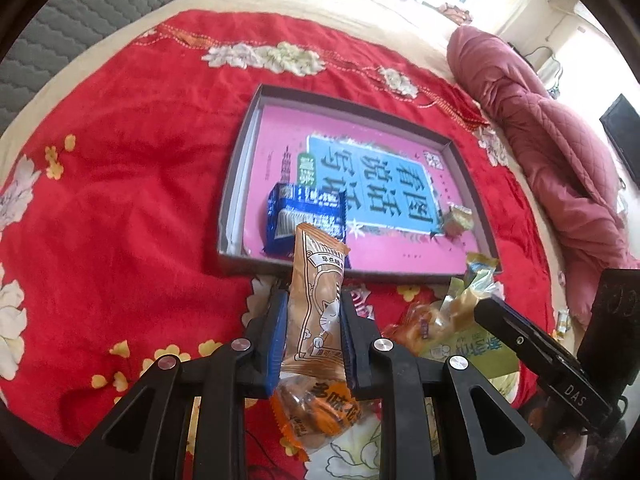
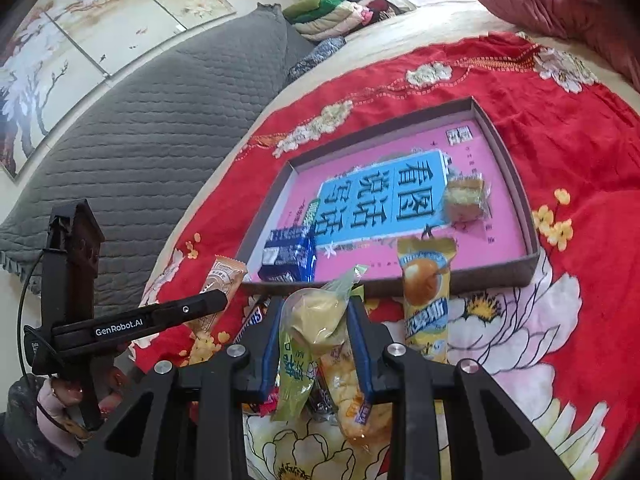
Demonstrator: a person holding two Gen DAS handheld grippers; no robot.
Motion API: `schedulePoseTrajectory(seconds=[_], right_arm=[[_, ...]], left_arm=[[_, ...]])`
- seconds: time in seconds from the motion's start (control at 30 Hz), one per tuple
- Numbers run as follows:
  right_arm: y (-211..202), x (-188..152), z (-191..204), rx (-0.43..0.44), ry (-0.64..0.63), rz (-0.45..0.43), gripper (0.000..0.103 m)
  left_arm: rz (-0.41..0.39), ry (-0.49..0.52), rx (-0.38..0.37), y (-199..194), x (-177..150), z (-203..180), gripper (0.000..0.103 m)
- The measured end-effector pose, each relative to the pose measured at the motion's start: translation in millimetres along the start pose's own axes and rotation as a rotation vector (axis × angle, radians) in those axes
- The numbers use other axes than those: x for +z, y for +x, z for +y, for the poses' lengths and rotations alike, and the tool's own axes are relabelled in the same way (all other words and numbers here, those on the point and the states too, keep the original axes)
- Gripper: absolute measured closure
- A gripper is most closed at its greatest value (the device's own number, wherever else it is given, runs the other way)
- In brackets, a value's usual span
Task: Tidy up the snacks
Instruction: 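Grasp the tan wrapped bread with the left gripper while the right grasps the green bag, then place the tan bread in the tray with the left gripper while the right places the green bag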
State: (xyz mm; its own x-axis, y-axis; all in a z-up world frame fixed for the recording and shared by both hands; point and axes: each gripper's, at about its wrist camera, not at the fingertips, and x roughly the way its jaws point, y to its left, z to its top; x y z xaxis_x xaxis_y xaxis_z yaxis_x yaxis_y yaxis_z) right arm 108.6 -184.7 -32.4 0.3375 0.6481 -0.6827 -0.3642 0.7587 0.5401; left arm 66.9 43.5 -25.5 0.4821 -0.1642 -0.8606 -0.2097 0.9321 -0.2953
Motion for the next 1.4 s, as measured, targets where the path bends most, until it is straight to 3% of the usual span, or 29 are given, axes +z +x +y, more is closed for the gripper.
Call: schedulePoseTrajectory(seconds=[0.33,0.7,1.1,1.4], right_arm=[[-20,29,-14,0.019,0.029,-0.137,0.071],[-28,47,-45,0.01,0.14,-0.212,0.071],[-24,64,-75,-0.109,0.204,-0.279,0.071],[-12,63,-85,-0.202,0.207,-0.231,0.071]], left_arm=[[-0.014,0.012,-0.011,3,11,-14,0.078],[-0.016,0.051,-0.018,23,28,-42,0.078],[0.018,0.057,-0.016,51,35,-54,0.078],[0.025,0.056,-0.012,67,41,-56,0.078]])
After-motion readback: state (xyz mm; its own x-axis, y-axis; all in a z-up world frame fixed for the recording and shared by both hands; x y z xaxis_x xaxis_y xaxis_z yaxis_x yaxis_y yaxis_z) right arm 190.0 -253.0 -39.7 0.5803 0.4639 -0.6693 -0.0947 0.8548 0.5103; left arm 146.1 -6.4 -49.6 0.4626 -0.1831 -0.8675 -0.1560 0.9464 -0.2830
